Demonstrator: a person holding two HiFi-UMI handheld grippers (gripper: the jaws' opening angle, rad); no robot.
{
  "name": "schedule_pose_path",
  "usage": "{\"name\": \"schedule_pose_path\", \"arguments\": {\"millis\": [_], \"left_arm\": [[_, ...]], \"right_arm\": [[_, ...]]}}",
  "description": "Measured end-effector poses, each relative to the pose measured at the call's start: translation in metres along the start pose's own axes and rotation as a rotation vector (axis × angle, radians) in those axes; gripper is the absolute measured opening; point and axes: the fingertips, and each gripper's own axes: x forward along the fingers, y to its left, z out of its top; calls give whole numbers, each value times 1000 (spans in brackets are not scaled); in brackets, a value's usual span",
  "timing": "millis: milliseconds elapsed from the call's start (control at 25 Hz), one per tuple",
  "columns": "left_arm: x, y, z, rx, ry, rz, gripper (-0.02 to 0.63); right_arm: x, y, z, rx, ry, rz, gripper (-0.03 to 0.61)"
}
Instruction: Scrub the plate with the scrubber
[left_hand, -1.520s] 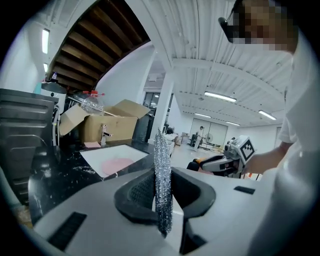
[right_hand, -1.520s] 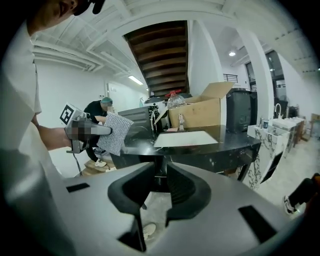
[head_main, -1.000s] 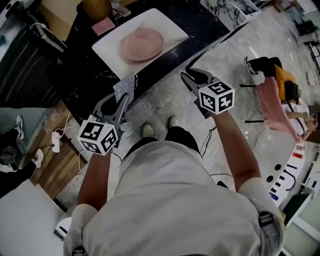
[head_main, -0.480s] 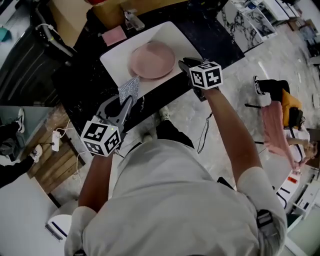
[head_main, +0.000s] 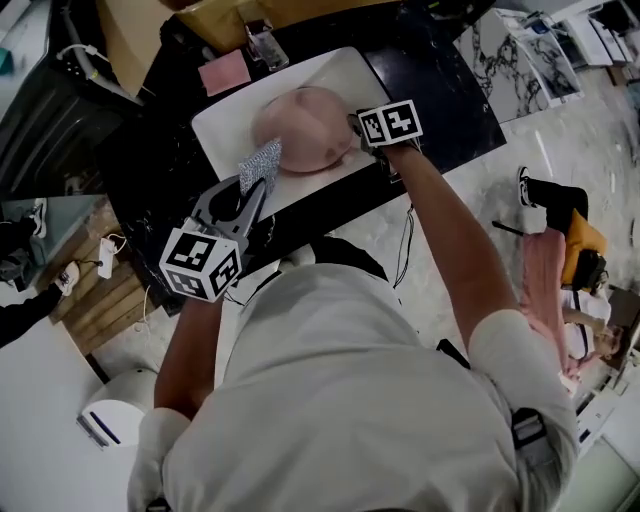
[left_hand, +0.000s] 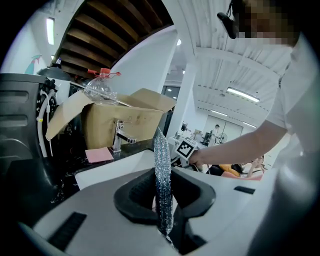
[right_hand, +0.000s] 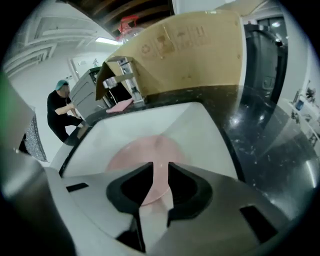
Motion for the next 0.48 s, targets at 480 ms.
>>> {"name": "schedule_pose_path", "arguments": {"millis": [480], "left_arm": [[51,4,1,-54,41,17,69]], "right_arm": [[58,-40,-21,184,219,44,77]]}}
